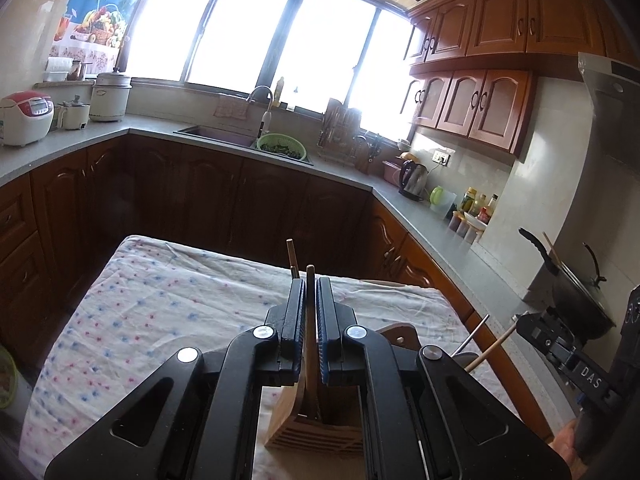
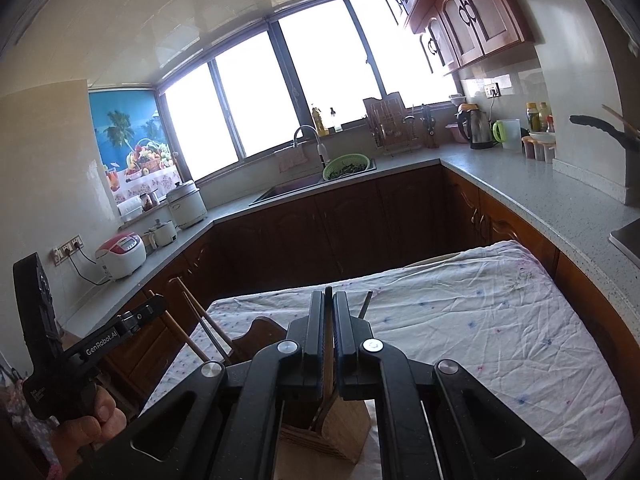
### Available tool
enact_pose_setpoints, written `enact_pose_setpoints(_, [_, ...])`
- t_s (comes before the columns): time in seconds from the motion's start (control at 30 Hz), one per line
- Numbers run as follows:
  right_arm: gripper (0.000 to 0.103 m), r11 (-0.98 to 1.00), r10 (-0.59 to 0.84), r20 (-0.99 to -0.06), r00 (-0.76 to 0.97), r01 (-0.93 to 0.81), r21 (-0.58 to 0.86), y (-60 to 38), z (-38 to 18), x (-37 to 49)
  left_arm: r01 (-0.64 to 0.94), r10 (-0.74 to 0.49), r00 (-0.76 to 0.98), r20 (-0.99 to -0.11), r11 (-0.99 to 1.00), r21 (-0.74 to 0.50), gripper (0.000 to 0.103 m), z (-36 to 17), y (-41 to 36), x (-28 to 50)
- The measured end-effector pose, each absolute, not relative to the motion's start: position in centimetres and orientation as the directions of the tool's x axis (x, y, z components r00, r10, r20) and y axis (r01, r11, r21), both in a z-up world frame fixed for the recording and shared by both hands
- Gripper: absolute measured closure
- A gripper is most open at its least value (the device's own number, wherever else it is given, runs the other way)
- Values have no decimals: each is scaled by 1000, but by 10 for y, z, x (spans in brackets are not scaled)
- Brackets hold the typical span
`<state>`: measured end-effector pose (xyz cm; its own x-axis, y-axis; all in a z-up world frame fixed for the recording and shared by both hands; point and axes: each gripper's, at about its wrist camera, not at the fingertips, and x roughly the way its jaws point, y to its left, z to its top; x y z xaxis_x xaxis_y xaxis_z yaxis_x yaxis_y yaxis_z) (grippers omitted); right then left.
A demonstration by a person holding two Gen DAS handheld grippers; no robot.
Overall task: Organize utensils
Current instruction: 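Open both tools to release the chopsticks inside the holder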
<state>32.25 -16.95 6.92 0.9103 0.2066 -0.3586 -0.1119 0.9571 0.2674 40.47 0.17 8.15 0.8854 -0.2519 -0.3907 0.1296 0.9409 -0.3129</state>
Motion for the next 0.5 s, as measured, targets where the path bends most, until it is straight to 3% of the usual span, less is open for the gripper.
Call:
enact_pose_setpoints(0.07, [94,958,207,-369,906,-110,266,-168,70,324,126,-245,885,-396,945,-303,93,83,1,404])
enact_pose_setpoints(0.17, [90,958,204,-381,902,-104,266,-169,69,325,131,-245,889,-386,946,-298,68,86,1,397])
enact_pose_setpoints(0.23, [84,958,195,-381,904,-94,269,-171,70,323,125,-234,895,-380,949,-291,47,87,1,391])
enact_pose_setpoints(0.3, [56,955,195,-372,907,-89,284,-176,69,321,120,-232,895,-380,947,-297,33,87,4,385])
enact_pose_setpoints(0.33, [50,953,193,-366,910,-86,290,-178,70,319,113,-228,896,-382,947,-300,24,88,6,382])
enact_pose_setpoints(0.4, [35,952,185,-355,917,-77,297,-181,71,314,104,-222,897,-382,947,-305,17,88,10,375])
enact_pose_setpoints(0.5, [26,945,188,-343,920,-74,319,-187,72,306,81,-201,896,-396,951,-300,5,87,18,360])
